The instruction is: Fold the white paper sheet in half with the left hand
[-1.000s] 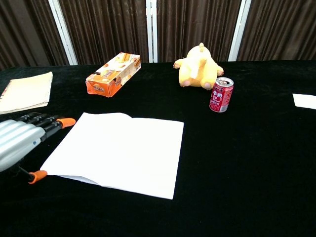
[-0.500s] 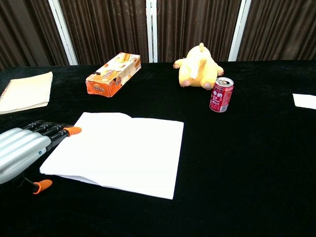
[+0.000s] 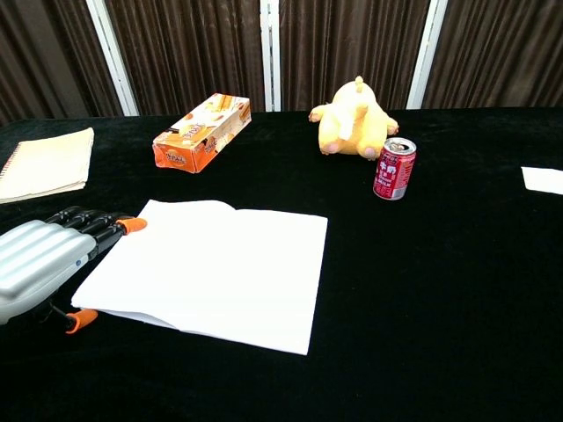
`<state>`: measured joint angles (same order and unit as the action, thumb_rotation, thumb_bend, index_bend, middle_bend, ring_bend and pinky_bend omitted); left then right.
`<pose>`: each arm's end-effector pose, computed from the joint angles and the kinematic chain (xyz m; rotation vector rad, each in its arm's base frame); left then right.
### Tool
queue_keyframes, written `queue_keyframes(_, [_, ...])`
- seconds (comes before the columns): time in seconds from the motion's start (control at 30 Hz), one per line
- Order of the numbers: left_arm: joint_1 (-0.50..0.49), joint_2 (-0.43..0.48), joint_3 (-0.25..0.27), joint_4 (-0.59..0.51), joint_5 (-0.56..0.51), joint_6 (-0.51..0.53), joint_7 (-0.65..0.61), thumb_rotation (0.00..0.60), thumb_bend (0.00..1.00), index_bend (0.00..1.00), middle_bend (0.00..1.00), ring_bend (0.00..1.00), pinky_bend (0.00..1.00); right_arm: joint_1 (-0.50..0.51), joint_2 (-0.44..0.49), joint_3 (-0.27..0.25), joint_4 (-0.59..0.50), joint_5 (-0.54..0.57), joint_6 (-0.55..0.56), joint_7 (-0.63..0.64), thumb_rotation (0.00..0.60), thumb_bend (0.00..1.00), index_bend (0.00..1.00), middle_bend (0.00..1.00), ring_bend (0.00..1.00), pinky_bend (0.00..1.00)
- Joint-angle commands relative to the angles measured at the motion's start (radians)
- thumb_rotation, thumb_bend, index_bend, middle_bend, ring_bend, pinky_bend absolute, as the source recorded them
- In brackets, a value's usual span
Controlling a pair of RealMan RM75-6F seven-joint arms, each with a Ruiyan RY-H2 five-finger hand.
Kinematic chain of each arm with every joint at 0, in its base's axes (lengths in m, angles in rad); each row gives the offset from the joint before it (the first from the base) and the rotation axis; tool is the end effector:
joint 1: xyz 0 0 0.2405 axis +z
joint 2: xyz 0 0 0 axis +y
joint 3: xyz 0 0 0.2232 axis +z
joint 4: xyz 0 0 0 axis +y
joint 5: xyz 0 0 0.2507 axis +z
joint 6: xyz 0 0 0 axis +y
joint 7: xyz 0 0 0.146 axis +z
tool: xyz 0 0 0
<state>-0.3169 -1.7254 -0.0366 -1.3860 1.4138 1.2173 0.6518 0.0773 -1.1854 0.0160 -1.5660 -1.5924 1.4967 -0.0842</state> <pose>-0.1938 0.2171 -0.0892 -1.8120 -0.7114 -0.7031 -0.2900 -0.1726 0.0835 1.4920 -0.8348 0.8876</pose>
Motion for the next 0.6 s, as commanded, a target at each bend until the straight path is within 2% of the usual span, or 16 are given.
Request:
queue_keyframes(0.03, [-0.01,-0.015,-0.008,0.018,-0.01,-0.008,0.004,0.6,0.3,0.0,0.0,0.0,0.0,0.0,0.0,0.0,-0.001,0.0,0.0,0.0,0.6,0.06,0.0,0.0,0.0,0.0])
queue_keyframes(0.47, [-0.026,-0.045,0.004,0.052,-0.019,-0.023,0.025,0.6,0.32,0.0,0.0,0.0,0.0,0.0,0.001,-0.006,-0.005,-0.006,-0.003,0.005,0.6,0.06,0.0,0.0,0.0,0.0])
queue_keyframes(0.5, [-0.027,-0.047,0.005,0.055,-0.016,-0.021,0.027,0.6,0.34,0.0,0.0,0.0,0.0,0.0,0.001,-0.006,-0.005,-0.006,-0.004,0.005,0.6,0.06,0.0,0.0,0.0,0.0])
queue_keyframes(0.6, [-0.029,-0.053,0.006,0.067,-0.002,-0.004,0.019,0.6,0.49,0.0,0.0,0.0,0.0,0.001,0.001,-0.007,-0.006,-0.006,-0.007,0.007,0.6,0.05,0.0,0.0,0.0,0.0])
